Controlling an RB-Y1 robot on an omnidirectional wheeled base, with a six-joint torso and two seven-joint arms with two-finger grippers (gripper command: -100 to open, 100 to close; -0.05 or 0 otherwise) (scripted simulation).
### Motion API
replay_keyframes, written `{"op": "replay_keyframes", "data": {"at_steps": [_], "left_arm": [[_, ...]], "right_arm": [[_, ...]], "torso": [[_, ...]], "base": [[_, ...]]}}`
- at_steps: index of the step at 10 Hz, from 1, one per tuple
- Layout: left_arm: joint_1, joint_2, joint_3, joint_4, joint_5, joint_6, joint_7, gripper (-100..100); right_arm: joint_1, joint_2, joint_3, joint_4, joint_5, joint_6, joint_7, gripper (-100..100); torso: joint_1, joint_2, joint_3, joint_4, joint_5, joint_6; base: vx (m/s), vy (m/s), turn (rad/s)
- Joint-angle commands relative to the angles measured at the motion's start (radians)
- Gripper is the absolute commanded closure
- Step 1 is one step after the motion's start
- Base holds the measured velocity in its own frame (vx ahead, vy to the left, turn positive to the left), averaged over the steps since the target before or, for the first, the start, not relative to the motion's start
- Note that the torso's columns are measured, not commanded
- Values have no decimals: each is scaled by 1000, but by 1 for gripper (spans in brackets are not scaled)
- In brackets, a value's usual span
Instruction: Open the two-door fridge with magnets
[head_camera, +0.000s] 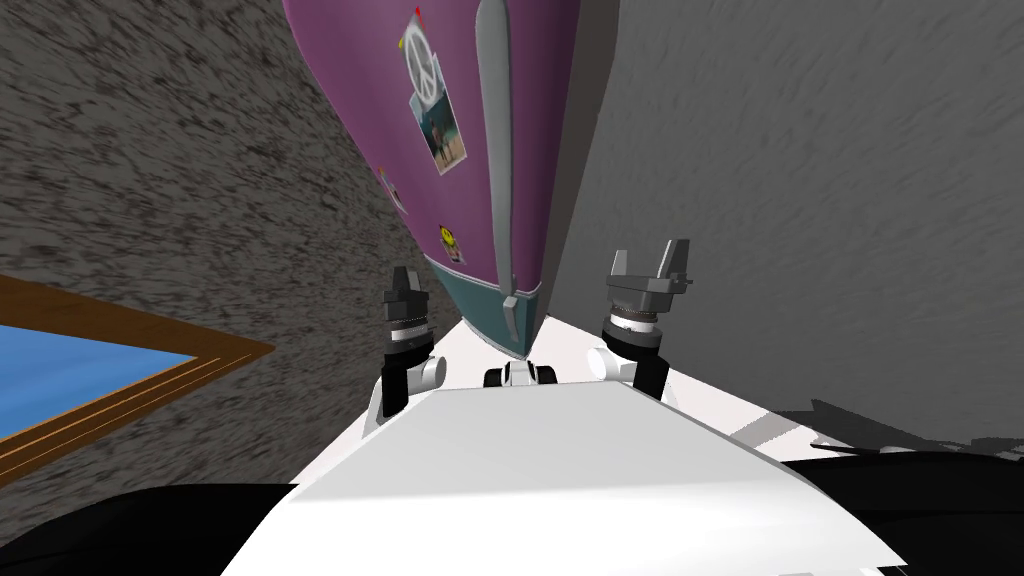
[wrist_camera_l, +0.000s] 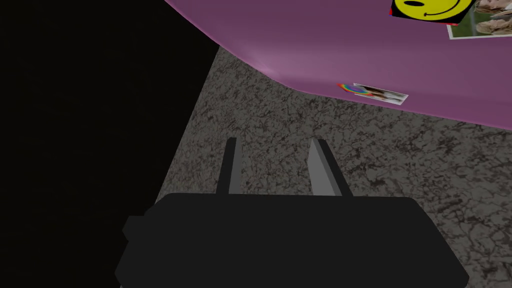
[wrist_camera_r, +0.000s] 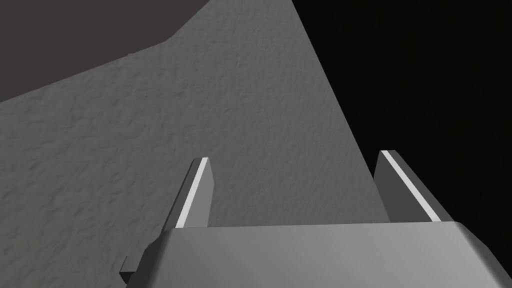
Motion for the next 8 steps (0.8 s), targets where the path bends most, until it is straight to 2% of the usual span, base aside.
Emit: {"op": "replay_keyframes", "data": {"at_steps": [1, 3, 5, 8], "left_arm": [[-1, 48, 0, 11, -5, 2, -4, -100], [-3, 95, 1, 33, -17, 6, -14, -100], [-7, 121, 2, 71, -35, 13, -29, -100], [-11, 112, 4, 125, -62, 23, -52, -100]], "right_arm": [[0, 0, 0, 0, 0, 0, 0, 0], [0, 0, 0, 0, 0, 0, 0, 0], [0, 0, 0, 0, 0, 0, 0, 0], [0, 0, 0, 0, 0, 0, 0, 0]], "torso": [[0, 34, -69, 33, 0, 0], [-1, 46, -93, 46, 0, 0], [-2, 47, -94, 47, -1, 0], [-1, 46, -94, 47, 0, 0]], "base": [[-3, -29, -5], [-7, -62, -9], [-3, -113, -15], [0, -154, -17]]}}
